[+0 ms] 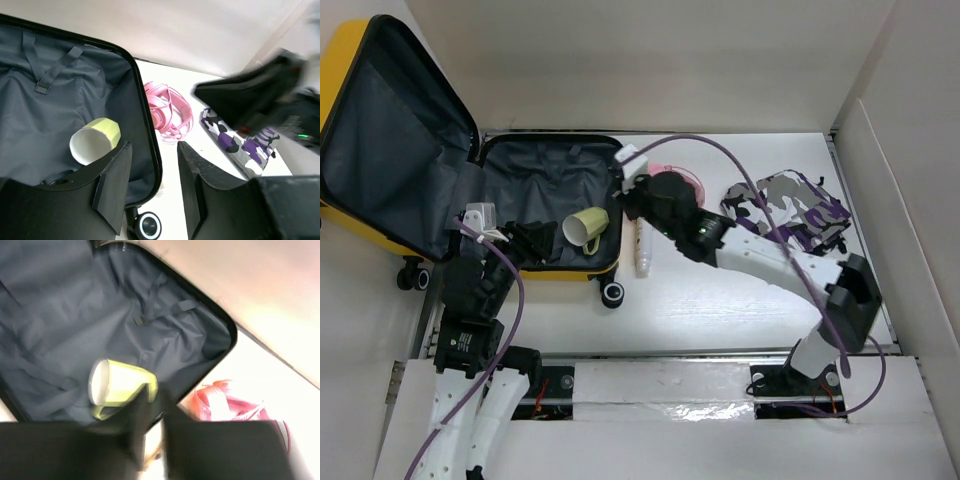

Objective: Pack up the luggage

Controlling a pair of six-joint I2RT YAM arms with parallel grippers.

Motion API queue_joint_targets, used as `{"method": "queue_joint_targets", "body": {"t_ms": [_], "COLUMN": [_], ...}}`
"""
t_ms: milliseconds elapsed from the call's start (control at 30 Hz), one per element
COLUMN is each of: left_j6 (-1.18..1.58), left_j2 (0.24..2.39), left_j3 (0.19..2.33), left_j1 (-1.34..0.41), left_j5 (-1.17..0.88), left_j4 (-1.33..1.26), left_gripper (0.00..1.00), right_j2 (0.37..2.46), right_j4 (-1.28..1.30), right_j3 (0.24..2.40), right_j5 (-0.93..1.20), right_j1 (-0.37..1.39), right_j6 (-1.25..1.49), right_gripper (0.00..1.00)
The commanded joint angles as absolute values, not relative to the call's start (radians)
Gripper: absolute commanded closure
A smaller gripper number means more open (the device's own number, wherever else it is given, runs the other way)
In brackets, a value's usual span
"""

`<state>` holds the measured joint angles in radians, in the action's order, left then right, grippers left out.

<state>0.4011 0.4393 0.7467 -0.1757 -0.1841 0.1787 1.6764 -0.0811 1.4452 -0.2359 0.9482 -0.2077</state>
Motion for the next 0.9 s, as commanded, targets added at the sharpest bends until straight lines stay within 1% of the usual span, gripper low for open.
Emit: {"method": "queue_joint_targets", "body": {"t_ms": [0, 67, 100, 133, 167, 200, 300, 400, 567, 767, 867], "left_j6": [0.403, 0.403, 0.403, 0.403, 0.405, 0.403, 0.403, 0.403, 0.405, 0.403, 0.403], "left_j2": [0.443, 0.446, 0.452, 0.453, 0.453, 0.454, 0.454, 0.454, 0.454, 0.451, 0.449], "left_j3": [0.781, 0.781, 0.781, 0.779, 0.779, 0.778, 0.776, 0.773, 0.775, 0.776, 0.776], "left_j1": [-0.179, -0.179, -0.179, -0.179, -0.179, -0.179, -0.179, -0.179, -0.179, -0.179, -0.179], "left_j5": [-0.201, -0.202, -0.206, -0.21, -0.212, -0.216, -0.218, -0.216, -0.21, -0.215, -0.215], "left_j4": [0.141, 0.138, 0.138, 0.135, 0.135, 0.132, 0.132, 0.132, 0.135, 0.135, 0.135], "left_gripper": [0.62, 0.62, 0.62, 0.62, 0.62, 0.62, 0.62, 0.62, 0.62, 0.62, 0.62], "right_j2": [1.608, 1.606, 1.62, 1.655, 1.672, 1.686, 1.736, 1.798, 1.865, 1.902, 1.904], "right_j4": [-0.236, -0.268, -0.259, -0.229, -0.221, -0.228, -0.268, -0.279, -0.273, -0.299, -0.305], "right_j3": [1.237, 1.139, 1.128, 1.123, 1.118, 1.108, 1.094, 1.111, 1.112, 1.086, 1.081], "right_j5": [-0.252, -0.235, -0.201, -0.187, -0.177, -0.148, -0.095, -0.097, -0.146, -0.163, -0.156], "right_j1": [0.876, 0.818, 0.804, 0.792, 0.792, 0.781, 0.781, 0.781, 0.781, 0.781, 0.781], "right_j6": [-0.005, 0.082, 0.134, 0.158, 0.17, 0.173, 0.204, 0.239, 0.305, 0.341, 0.344], "right_gripper": [1.0, 1.0, 0.98, 0.89, 0.76, 0.5, 0.26, 0.24, 0.25, 0.31, 0.36]}}
